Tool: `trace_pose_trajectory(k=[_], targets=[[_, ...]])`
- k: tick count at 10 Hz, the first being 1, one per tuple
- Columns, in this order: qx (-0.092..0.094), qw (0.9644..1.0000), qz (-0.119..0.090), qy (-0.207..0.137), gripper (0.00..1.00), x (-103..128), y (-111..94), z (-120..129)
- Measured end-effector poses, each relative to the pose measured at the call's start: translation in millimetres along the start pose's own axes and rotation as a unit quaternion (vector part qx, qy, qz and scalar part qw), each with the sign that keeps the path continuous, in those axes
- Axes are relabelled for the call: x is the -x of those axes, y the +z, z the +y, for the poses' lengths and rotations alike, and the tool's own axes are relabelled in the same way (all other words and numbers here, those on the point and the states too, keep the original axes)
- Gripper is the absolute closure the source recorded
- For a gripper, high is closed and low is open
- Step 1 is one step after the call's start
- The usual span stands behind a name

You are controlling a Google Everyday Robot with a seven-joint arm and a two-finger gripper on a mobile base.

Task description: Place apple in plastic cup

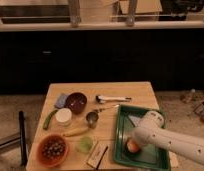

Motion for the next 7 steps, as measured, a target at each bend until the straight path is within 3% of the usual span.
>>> trace_pose_trajectory(k=[2,4,7], targets=[[-0.005,0.9999,0.010,-0.004,0.97,3,-18,-3],[-0.014,0.9997,0.017,-0.008,0.97,11,-50,-8],[-0.023,0.9995,0.019,-0.015,0.97,22,-73,-20]])
